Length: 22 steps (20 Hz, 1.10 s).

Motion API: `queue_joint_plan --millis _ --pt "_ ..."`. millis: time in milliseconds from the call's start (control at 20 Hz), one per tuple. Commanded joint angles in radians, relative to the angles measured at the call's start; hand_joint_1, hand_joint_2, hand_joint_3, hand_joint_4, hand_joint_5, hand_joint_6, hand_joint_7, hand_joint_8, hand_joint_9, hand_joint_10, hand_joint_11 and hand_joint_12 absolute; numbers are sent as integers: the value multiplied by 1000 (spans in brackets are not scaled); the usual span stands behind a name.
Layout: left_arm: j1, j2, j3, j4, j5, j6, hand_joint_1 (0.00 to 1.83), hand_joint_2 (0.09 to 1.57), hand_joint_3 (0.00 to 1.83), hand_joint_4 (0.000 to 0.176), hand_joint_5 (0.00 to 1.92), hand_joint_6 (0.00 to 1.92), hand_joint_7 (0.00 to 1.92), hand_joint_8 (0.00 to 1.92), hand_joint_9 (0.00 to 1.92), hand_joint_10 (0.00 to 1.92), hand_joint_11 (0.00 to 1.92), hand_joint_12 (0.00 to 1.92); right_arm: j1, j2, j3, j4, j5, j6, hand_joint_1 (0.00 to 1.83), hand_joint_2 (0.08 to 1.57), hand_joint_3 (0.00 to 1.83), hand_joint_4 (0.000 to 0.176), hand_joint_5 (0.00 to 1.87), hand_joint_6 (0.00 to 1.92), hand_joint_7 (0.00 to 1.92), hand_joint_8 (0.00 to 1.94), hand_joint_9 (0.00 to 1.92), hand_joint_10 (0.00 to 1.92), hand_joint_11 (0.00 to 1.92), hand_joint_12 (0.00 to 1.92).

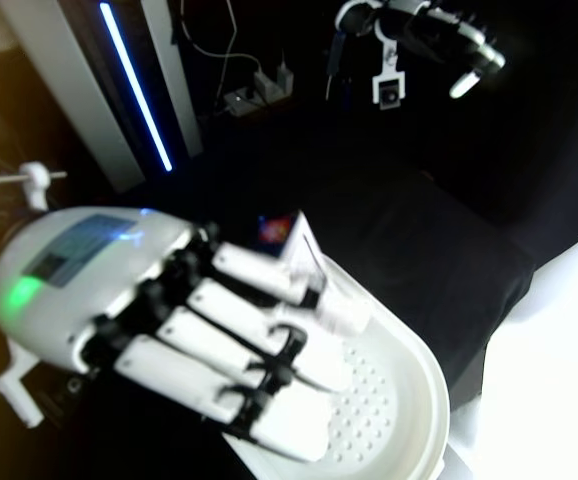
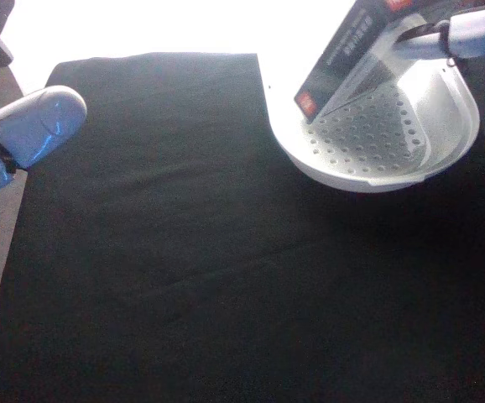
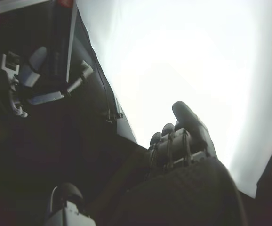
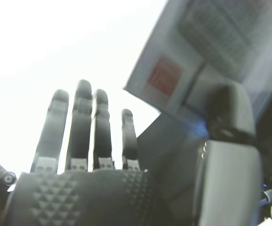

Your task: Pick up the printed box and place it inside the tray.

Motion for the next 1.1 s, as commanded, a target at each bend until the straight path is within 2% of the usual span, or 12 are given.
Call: queue_joint_plan --millis 0,300,450,500,550,650,700,1050 --pt "-6 -4 3 4 -127 -9 0 910 8 0 0 0 51 0 49 15 0 1833 19 6 2 10 125 -6 508 733 1 176 0 0 0 0 3 0 0 20" --pt "3 -9 3 -3 -125 -16 0 883 0 0 0 0 50 7 62 20 0 1842 19 6 -10 10 125 -6 508 716 0 176 0 0 0 0 0 0 0 0" --pt "9 -14 3 -11 -124 -21 0 886 0 0 0 0 61 9 73 25 0 1847 19 6 -59 -6 126 -5 673 647 0 176 0 0 0 0 0 0 0 0" --pt "13 -14 3 -13 -124 -25 0 889 0 0 0 0 62 3 64 23 0 1875 19 8 -77 -28 128 1 663 654 0 176 0 0 0 0 0 0 0 0" --pt "16 -14 2 -18 -125 -28 0 886 0 0 0 0 84 10 80 30 0 1878 19 13 -84 -56 129 31 648 668 0 176 0 0 0 0 0 0 0 0" --pt "20 -17 3 -24 -127 -29 0 889 1 0 0 0 70 0 72 28 0 1842 16 15 -69 -124 144 185 574 682 0 176 0 0 0 0 0 0 0 0" --pt "21 -17 2 -24 -128 -30 0 887 0 0 0 0 86 7 77 30 0 1845 11 13 -64 -135 152 223 562 688 0 176 0 0 0 0 0 0 6 3" --pt "36 -21 2 -39 -136 -45 0 922 1 0 0 0 132 15 58 23 0 1921 -34 5 -64 -119 173 236 621 681 0 176 0 0 0 0 0 0 0 0"
